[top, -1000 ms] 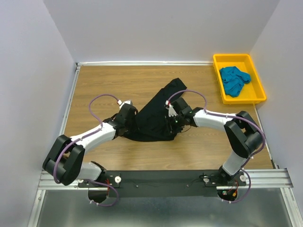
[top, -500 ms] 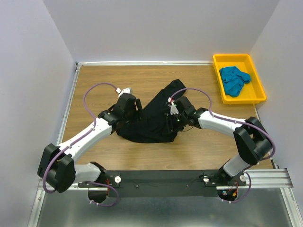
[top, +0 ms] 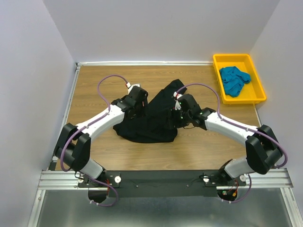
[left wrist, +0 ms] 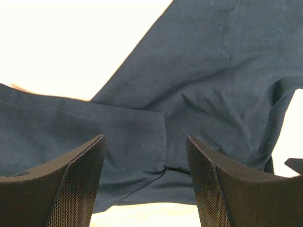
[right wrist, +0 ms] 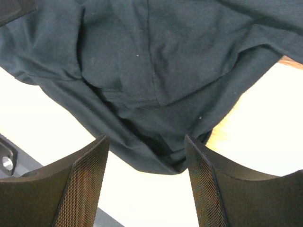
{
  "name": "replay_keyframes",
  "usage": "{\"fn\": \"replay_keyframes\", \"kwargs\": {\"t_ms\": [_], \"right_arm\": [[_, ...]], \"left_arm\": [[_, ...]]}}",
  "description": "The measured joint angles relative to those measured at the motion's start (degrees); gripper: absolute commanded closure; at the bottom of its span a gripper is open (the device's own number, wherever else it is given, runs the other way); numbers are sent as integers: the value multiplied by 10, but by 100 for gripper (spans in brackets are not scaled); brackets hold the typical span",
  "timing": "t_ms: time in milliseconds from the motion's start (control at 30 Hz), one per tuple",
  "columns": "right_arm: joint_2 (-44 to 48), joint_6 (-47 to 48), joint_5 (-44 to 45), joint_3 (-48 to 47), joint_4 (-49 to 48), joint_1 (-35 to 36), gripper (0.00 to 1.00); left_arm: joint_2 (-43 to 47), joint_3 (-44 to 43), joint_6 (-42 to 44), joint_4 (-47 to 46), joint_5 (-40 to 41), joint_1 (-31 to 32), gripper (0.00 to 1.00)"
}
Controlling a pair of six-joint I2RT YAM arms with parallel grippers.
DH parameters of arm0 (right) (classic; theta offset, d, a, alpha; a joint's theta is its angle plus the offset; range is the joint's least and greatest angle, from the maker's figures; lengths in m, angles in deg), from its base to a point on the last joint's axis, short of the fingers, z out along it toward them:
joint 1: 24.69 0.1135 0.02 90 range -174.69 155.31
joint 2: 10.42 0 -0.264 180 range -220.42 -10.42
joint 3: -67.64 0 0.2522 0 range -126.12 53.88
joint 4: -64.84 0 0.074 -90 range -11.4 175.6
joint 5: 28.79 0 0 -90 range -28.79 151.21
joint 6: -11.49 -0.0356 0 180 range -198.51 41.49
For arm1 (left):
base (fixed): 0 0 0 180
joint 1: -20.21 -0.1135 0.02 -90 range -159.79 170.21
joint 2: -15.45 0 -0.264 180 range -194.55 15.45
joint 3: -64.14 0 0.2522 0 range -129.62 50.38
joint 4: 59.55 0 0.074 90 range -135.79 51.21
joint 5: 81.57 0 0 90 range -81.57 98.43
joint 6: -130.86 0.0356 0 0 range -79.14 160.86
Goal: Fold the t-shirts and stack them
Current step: Flatten the tshirt out
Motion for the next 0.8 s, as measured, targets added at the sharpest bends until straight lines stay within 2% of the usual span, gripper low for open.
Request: {"fn": "replay_keyframes", "kwargs": {"t_ms": [133, 333, 567, 800], "right_arm": [[4, 0, 12, 7, 1, 0, 28], [4, -2, 25, 16, 4, 0, 28], [4, -4, 37, 22, 4, 0, 28], [4, -4, 40, 23, 5, 0, 28]], "left_arm": [[-25, -22, 3, 6, -9, 10, 25], [-76, -41, 4, 5, -20, 47, 40], [-117, -48, 13, 10, -6, 46, 49], [-137, -56, 18, 11, 19, 51, 51]]}}
